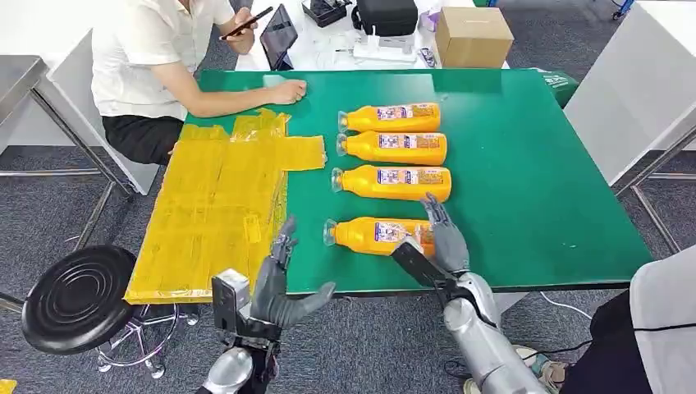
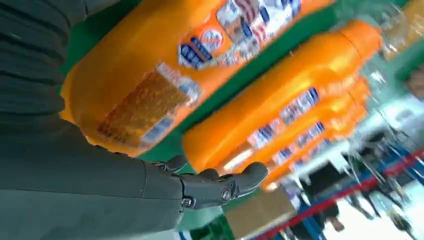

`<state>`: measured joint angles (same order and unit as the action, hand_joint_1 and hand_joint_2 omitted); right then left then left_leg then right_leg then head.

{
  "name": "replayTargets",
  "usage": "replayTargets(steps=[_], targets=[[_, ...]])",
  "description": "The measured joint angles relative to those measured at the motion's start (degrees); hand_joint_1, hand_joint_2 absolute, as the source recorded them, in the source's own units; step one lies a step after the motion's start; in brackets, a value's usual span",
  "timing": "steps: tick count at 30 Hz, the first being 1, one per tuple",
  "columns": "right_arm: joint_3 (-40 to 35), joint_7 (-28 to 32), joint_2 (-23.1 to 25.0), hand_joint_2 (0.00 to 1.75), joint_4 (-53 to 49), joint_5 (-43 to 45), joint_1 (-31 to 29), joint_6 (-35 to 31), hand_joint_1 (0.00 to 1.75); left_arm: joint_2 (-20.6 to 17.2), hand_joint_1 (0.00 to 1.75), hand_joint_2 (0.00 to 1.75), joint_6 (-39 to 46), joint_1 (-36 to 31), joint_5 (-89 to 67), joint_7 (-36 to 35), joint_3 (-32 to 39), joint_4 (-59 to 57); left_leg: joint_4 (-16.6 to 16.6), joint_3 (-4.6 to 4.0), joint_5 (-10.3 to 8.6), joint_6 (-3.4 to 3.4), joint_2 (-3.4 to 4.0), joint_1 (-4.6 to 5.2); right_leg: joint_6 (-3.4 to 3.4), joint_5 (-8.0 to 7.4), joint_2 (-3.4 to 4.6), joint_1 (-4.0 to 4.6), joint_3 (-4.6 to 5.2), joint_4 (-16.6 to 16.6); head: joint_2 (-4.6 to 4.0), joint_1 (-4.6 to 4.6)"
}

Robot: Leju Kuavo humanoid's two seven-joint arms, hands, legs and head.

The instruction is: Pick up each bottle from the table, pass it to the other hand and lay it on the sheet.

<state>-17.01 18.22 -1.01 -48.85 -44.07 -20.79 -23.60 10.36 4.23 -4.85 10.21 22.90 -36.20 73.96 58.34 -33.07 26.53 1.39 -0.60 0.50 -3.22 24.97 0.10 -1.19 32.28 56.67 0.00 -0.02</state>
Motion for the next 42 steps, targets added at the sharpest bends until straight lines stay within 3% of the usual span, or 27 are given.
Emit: replayTargets(steps=[4, 13, 21, 36, 37, 38, 42], targets=[[-2.23, -5.72, -0.68, 1.75, 1.18, -2.97, -1.63, 1.79, 0.00, 0.00, 0.00, 1.75, -4.30, 0.02, 4.98, -3.47, -0.79, -0.42, 0.00, -0.01, 0.00, 0.00, 0.01, 0.00, 0.00, 0.00, 0.00, 0.00, 0.00, 0.00, 0.00, 0.00], [-6.69, -12.13, -2.84, 1.75, 1.73, -6.25, -4.94, 7.65, 0.00, 0.00, 0.00, 1.75, -4.34, 0.01, 7.53, -6.60, -0.76, -1.07, 0.01, -0.01, 0.00, 0.00, 0.00, 0.00, 0.00, 0.00, 0.00, 0.00, 0.00, 0.00, 0.00, 0.00], [-10.14, -14.97, -4.20, 1.75, 2.49, -7.28, -7.63, 12.90, 0.00, -0.02, 0.00, 1.75, -4.56, 0.02, 8.30, -7.10, -0.76, -1.57, 0.01, 0.00, 0.00, 0.00, 0.00, 0.00, 0.00, 0.00, 0.00, 0.00, 0.00, 0.00, 0.00, 0.00], [-12.39, -16.12, -5.13, 1.75, 3.26, -7.39, -8.67, 15.42, 0.00, -0.02, 0.00, 1.75, -4.32, 0.02, 7.91, -7.16, -0.72, -1.57, 0.01, -0.01, 0.00, 0.00, 0.00, 0.00, 0.00, 0.00, 0.00, 0.00, 0.00, 0.00, 0.00, 0.00], [-12.65, -16.30, -5.31, 1.75, 3.37, -7.34, -8.97, 16.33, 1.41, -0.02, 0.00, 1.75, -4.32, 0.02, 7.77, -7.23, -0.72, -1.57, 0.01, 0.00, 0.00, 0.00, 0.00, 0.00, 0.00, 0.00, 0.00, 0.00, 0.00, 0.00, 0.00, 0.00], [-12.89, -16.32, -5.44, 1.75, 3.47, -6.92, -9.26, 17.18, 1.75, -0.02, 0.00, 1.75, -4.30, 0.02, 7.71, -7.25, -0.72, -1.57, 0.01, 0.00, 0.00, 0.00, 0.00, 0.00, 0.00, 0.00, 0.00, 0.00, 0.00, 0.00, 0.00, 0.00], [-13.48, -15.42, -6.01, 1.75, 4.22, -4.50, -10.56, 20.64, 1.75, -0.02, 0.00, 1.75, -4.30, 0.00, 7.66, -7.27, -0.72, -1.57, 0.01, 0.03, -0.01, 0.00, 0.00, 0.00, 0.00, -0.01, 0.00, 0.00, -0.02, 0.00, 0.00, 0.02]])
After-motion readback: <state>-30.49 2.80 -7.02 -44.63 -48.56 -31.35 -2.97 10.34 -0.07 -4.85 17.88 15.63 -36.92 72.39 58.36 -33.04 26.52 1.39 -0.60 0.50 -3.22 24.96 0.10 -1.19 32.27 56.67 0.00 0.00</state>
